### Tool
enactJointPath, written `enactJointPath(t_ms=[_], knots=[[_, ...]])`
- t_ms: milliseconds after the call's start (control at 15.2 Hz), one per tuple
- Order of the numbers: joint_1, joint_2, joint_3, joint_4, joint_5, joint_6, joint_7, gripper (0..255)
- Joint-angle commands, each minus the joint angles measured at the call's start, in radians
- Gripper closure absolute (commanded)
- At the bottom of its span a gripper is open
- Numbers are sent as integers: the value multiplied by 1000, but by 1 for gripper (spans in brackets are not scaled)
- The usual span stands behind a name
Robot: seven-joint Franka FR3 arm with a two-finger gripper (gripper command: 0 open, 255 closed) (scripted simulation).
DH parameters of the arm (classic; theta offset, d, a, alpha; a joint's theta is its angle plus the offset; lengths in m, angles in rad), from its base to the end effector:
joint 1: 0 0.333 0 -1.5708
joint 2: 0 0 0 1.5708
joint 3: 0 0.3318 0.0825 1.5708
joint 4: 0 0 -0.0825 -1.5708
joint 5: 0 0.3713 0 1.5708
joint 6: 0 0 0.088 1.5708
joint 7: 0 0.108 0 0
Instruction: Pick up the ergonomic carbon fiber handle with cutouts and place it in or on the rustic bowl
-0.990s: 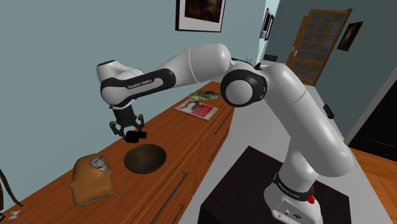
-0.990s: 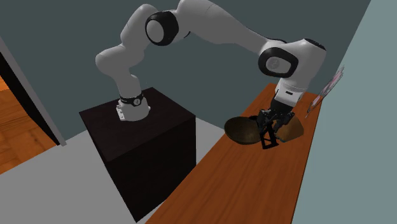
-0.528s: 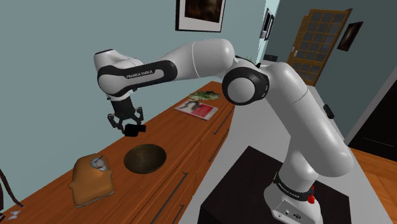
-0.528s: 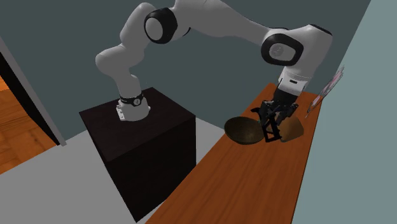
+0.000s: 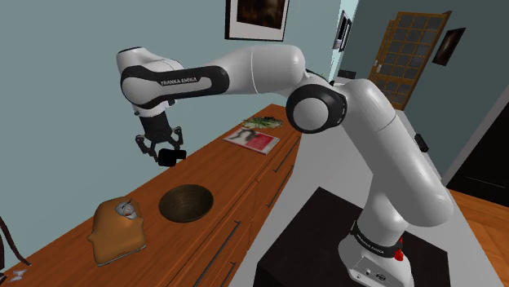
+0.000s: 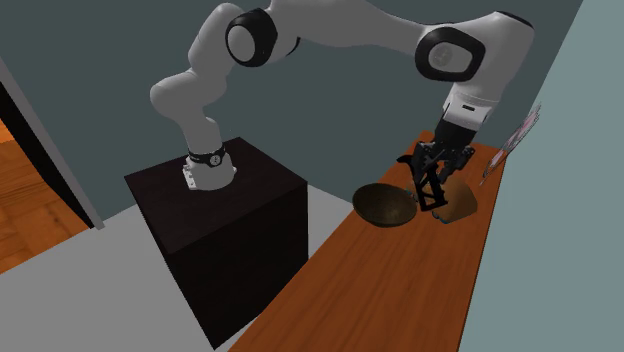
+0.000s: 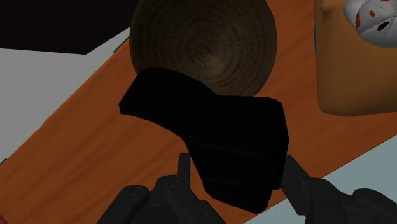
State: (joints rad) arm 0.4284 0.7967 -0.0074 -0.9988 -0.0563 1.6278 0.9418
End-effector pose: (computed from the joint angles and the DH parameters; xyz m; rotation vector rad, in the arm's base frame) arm 0.6807 0.3005 0.3827 2.8884 -0.7546 -0.1371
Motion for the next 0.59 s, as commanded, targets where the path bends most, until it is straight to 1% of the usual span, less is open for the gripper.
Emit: enactJointPath(t_ms=[0,132,264,396,462,528], knots=[[0,-8,0,16,0,-24,-2,255],[0,-7,0,31,0,-39,-2,255],[17,-124,5,-162,0,37,23,255],[35,-216,11,-311,0,91,49,255],[49,-286,17,-419,0,129,71,255],[49,-283,17,-428,0,141,71,255]])
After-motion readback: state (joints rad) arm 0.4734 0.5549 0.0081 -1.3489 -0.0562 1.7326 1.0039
